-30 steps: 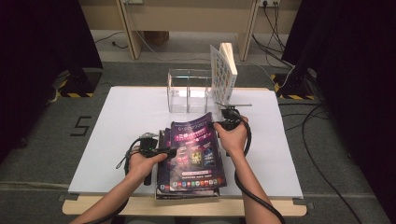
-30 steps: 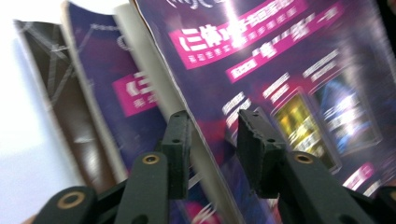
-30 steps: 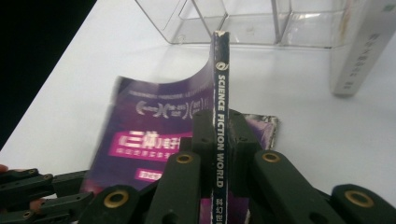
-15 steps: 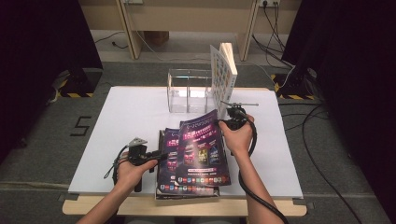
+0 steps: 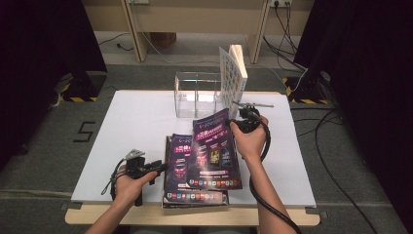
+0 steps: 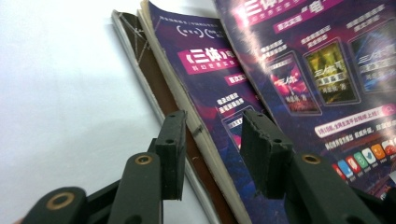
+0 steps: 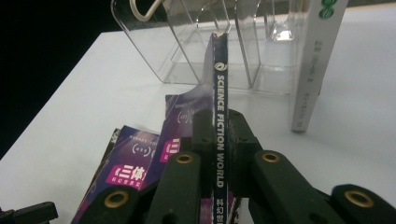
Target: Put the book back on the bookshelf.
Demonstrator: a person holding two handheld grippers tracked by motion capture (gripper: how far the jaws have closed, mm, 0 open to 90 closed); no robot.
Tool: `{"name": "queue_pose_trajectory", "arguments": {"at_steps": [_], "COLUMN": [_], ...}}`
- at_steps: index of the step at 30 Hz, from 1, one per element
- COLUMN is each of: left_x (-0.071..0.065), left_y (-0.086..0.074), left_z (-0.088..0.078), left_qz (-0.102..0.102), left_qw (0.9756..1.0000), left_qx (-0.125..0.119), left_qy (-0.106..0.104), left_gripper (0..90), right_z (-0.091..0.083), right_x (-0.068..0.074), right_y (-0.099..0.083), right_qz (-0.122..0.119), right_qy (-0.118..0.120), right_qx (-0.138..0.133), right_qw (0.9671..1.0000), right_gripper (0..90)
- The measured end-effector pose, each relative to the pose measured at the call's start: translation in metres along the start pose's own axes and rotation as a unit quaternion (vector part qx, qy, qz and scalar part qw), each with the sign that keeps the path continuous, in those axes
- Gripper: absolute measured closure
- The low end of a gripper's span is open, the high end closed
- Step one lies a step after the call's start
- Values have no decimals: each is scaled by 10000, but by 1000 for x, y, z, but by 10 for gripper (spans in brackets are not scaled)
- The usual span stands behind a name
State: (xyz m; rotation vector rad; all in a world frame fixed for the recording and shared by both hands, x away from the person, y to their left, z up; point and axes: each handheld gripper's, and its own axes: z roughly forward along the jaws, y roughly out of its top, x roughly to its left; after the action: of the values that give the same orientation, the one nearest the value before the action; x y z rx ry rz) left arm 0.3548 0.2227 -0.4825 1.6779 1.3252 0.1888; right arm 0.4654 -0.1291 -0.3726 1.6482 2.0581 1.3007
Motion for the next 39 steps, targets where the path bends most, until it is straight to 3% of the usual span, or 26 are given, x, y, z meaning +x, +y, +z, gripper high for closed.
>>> {"name": "queue_pose_trajectory", "arguments": {"at_steps": [15, 24, 39], "left_x": [2, 4, 14], "left_y": [-2, -1, -4], "left_z": [-4, -7, -14], "left_qz": [1, 8, -168], "left_qw": [10000, 9999, 9995], "left_qx": [-62, -85, -200], "left_qy": [49, 65, 179], "left_gripper": [584, 583, 584], "right_z": [-16, -20, -21], "right_x": [8, 13, 20], "right_y": [17, 30, 48], "right_qz": [-131, -265, -340], "right_qy": [-127, -200, -217], "right_qx": [-444, -546, -819], "right_qw": [9988, 9980, 9958], "right_gripper": [846, 846, 846]}}
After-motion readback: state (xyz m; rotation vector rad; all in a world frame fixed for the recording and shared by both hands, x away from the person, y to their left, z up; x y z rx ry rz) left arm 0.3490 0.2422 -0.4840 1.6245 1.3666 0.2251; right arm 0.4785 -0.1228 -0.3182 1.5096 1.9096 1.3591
